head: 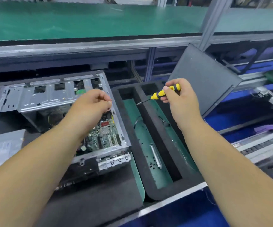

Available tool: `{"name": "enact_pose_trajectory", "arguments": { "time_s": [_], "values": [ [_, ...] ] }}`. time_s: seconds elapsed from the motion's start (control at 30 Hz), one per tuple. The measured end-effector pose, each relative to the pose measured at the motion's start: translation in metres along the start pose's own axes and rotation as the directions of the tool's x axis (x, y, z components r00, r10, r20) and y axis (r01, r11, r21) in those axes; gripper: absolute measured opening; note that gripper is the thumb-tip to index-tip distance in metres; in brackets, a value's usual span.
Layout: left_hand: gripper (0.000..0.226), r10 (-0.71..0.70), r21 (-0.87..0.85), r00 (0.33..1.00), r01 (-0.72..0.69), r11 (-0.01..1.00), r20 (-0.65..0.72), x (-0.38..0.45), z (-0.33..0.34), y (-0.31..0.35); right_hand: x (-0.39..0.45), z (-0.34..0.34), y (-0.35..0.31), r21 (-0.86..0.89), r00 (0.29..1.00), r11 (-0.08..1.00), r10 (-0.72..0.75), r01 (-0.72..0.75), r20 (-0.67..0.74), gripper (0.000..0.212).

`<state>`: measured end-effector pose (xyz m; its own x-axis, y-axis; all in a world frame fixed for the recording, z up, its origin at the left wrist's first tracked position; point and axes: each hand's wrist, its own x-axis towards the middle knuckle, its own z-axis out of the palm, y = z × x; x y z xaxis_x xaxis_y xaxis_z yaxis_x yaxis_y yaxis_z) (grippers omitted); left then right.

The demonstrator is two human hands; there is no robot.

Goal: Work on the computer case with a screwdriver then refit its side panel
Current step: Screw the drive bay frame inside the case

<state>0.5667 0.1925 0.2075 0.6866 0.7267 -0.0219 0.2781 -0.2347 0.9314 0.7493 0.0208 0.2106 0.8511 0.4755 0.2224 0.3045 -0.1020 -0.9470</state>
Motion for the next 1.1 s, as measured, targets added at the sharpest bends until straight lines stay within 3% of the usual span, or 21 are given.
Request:
{"name": "enact_pose_trajectory", "arguments": {
  "time_s": [0.33,0.53,0.73,0.87,1.1],
  "values": [
    [0.018,0.244,0.154,0.961,-0.263,0.952,0.132,-0.043,0.130,0.016,-0.013,-0.064,0.077,-0.060,0.979,0.996,0.075,-0.064,0.192,0.005],
    [0.025,0.111,0.108,0.988,-0.123,0.986,0.111,-0.059,0.179,-0.026,-0.023,-0.083,0.110,-0.100,0.947,0.992,0.104,-0.077,0.303,0.004],
    [0.032,-0.010,0.252,0.995,-0.015,0.968,0.098,-0.064,0.193,-0.092,-0.037,-0.079,0.138,-0.306,0.875,0.951,0.106,0.051,0.473,0.009],
    [0.033,0.020,0.423,0.989,-0.079,0.902,0.144,-0.061,0.197,-0.123,-0.049,-0.072,0.155,-0.349,0.819,0.931,0.119,0.104,0.561,0.010],
    [0.038,0.164,0.682,0.953,-0.296,0.669,0.254,-0.051,0.210,-0.145,-0.067,-0.061,0.186,-0.342,0.726,0.928,0.132,0.149,0.675,0.009]
  ]
}}
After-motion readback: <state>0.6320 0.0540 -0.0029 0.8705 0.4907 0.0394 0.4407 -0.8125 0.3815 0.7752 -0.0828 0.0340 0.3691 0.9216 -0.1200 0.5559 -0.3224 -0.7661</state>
